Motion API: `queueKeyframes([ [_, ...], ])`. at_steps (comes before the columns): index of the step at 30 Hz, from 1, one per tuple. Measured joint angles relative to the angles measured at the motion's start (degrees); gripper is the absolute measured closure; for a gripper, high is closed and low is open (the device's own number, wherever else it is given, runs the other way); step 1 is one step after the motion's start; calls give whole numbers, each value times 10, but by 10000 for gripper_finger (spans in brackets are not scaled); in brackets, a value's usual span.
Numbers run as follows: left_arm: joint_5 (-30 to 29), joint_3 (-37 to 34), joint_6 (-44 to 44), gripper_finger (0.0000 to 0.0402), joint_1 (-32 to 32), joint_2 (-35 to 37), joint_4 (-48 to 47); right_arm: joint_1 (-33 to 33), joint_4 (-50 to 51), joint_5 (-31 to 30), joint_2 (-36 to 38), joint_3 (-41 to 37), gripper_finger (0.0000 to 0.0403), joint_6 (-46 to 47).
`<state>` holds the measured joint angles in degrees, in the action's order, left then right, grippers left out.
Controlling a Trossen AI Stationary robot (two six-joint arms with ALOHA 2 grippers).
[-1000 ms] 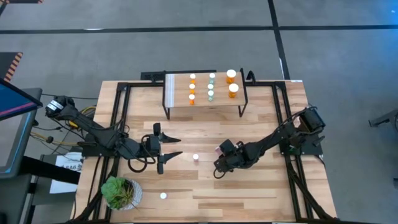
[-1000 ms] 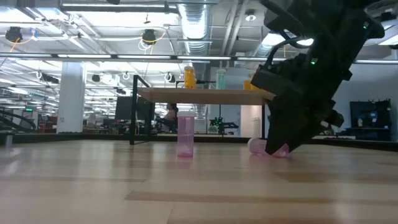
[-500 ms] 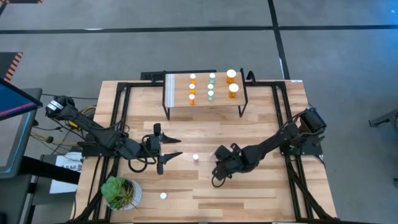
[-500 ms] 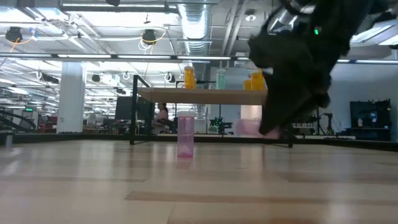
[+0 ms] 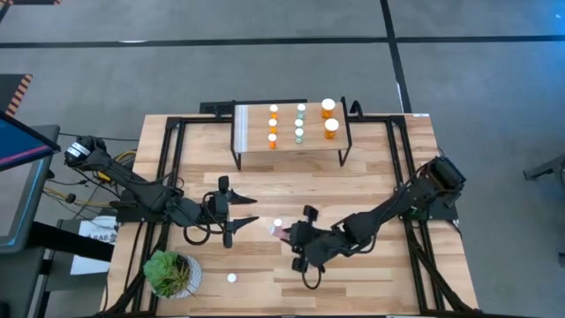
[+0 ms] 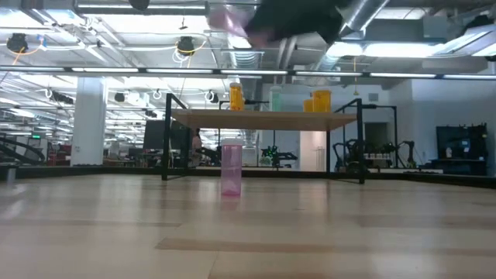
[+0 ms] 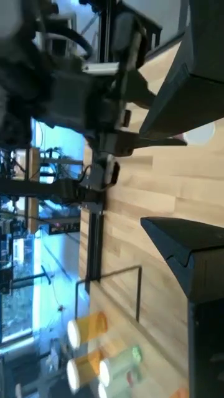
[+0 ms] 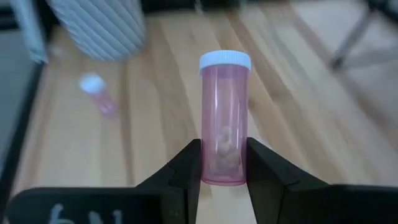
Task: Pick and place medicine bottles onto shelf by color
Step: Put the top right small pink pill bottle on the shelf
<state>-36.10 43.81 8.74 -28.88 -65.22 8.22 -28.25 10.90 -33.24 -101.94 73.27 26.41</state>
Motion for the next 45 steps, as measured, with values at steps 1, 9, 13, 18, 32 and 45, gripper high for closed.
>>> queueKeyframes([
  [1,9,0,2,199,0,-3,3,-1,-18,0,0,4,279,-24],
  [9,104,0,-14,199,0,-15,33,-6,-79,0,0,38,279,-133],
  [13,133,0,-15,199,0,-15,32,-5,-86,-1,0,40,279,-145],
  [18,149,0,-11,199,0,-15,31,-5,-88,-1,0,40,279,-145],
  [32,153,2,8,154,3,-38,29,-1,-95,4,1,40,278,-150],
  [45,209,3,-10,131,3,-42,26,0,-102,0,1,40,278,-147],
])
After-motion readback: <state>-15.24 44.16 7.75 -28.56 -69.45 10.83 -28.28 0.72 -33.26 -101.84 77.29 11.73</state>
